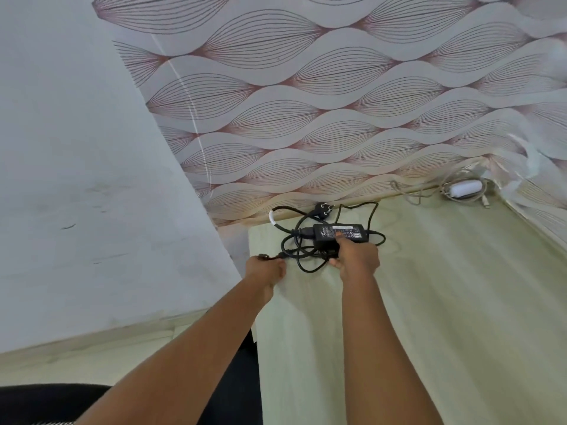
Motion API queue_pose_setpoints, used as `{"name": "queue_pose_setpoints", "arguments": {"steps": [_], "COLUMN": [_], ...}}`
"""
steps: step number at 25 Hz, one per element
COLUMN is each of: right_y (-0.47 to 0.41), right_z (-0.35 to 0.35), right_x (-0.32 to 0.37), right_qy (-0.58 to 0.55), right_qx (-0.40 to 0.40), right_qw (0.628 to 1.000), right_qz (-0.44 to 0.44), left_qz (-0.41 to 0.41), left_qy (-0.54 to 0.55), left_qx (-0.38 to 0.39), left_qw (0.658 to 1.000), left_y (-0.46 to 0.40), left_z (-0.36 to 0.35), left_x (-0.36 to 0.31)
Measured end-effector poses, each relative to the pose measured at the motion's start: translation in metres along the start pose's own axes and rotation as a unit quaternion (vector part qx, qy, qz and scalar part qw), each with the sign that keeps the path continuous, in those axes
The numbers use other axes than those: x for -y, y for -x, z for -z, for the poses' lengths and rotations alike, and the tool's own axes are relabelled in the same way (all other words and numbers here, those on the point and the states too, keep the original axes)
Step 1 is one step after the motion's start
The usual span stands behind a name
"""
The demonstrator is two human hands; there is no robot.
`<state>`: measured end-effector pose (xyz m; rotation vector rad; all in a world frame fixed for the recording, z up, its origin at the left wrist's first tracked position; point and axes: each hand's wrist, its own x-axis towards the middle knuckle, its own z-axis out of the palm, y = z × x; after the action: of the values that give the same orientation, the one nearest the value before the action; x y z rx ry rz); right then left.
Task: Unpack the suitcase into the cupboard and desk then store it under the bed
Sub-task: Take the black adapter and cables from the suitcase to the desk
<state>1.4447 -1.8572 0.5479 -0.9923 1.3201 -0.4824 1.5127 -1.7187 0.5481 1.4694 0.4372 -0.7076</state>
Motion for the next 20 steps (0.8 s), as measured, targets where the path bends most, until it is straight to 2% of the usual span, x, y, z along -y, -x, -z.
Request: {"name": "queue_pose_setpoints", "arguments": {"steps": [4, 8, 13, 17, 20], "right_y": [0.002, 0.010, 0.037, 0.081, 0.136], "right_z": [-0.003, 0.005, 0.026, 0.038, 0.042], "right_x": [0.009, -0.006, -0.020, -0.020, -0.016], "right_qy": [-0.087, -0.161, -0.171, -0.181, -0.206], "right_qx": [0.035, 0.101, 0.125, 0.135, 0.194], "right_qw": [0.995, 0.981, 0.975, 0.973, 0.959], "right_qz": [-0.014, -0.044, -0.074, -0.049, 0.001], "left_qz": [-0.016, -0.010, 0.023, -0.030, -0.080], "left_qy": [-0.033, -0.024, -0.103, -0.155, -0.164], "left_qx": [0.055, 0.029, 0.048, 0.108, 0.138], "left_qw": [0.998, 0.999, 0.993, 0.982, 0.973], "left_y": [0.002, 0.013, 0.041, 0.087, 0.136], "left_z": [-0.005, 0.002, 0.026, 0.055, 0.092], "left_x": [-0.010, -0.008, -0.002, -0.016, -0.031]}}
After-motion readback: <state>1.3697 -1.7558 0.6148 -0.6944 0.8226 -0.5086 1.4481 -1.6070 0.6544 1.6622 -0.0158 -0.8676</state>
